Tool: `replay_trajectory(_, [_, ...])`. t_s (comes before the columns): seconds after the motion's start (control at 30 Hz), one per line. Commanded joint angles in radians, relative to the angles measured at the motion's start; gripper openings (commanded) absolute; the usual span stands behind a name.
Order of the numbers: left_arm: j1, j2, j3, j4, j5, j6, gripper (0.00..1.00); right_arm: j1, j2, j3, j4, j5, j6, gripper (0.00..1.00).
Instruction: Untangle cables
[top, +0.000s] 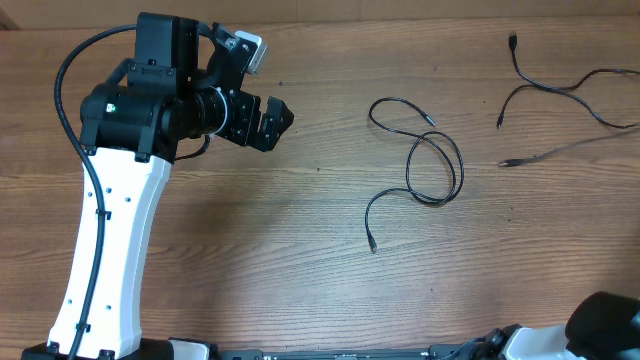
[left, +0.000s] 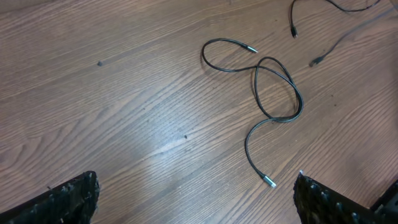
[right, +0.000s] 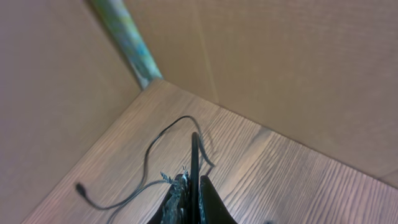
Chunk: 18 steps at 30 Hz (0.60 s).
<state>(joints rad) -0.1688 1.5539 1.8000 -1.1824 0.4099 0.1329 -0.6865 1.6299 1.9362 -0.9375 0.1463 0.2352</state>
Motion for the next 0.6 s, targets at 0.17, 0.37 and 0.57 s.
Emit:
replay_trajectory(0.17, [-0.002, -0.016, 0.015, 0.001, -0.003, -0.002, 1.0, -0.031, 0.132, 0.007, 0.039, 0.009, 0.005, 0.04])
replay_trajectory(0.37, [-0.002, -0.016, 0.015, 0.001, -0.003, -0.002, 1.0, -0.031, 0.216, 0.007, 0.039, -0.011, 0.005, 0.04])
replay_trajectory(0.57, [-0.002, -0.016, 0.015, 0.001, -0.003, -0.002, 1.0, -0.033, 0.267, 0.007, 0.039, -0.017, 0.031, 0.04])
